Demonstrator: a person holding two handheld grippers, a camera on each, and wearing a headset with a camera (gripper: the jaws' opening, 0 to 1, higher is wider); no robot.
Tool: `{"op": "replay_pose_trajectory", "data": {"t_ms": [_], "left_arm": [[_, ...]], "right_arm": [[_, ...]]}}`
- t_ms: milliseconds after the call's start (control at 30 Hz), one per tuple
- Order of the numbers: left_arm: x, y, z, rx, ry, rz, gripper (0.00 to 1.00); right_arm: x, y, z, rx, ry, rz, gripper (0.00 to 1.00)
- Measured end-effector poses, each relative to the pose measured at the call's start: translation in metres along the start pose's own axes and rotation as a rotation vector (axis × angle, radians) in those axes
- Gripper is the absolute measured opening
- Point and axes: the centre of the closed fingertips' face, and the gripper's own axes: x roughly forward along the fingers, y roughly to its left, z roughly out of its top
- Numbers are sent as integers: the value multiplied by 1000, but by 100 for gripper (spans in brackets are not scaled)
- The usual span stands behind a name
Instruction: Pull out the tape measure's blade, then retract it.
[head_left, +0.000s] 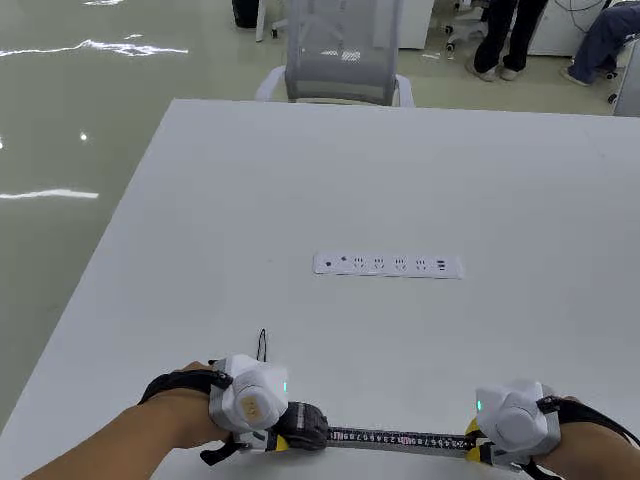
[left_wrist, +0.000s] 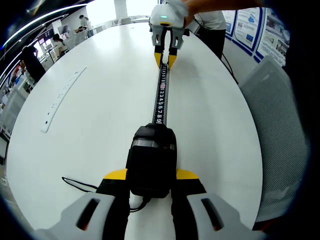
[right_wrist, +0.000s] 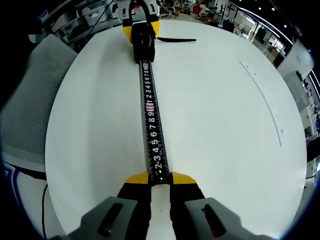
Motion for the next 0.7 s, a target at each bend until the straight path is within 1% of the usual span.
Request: {"op": "replay_pose_trajectory", "data": {"t_ms": [67,700], "left_arm": [[0,0,0,0,1,0,27],[1,0,0,1,4,-1,27]], "right_arm": [[-1,0,-1,10,1,0,12],[-5,-2,-12,8,19,-3,12]]}}
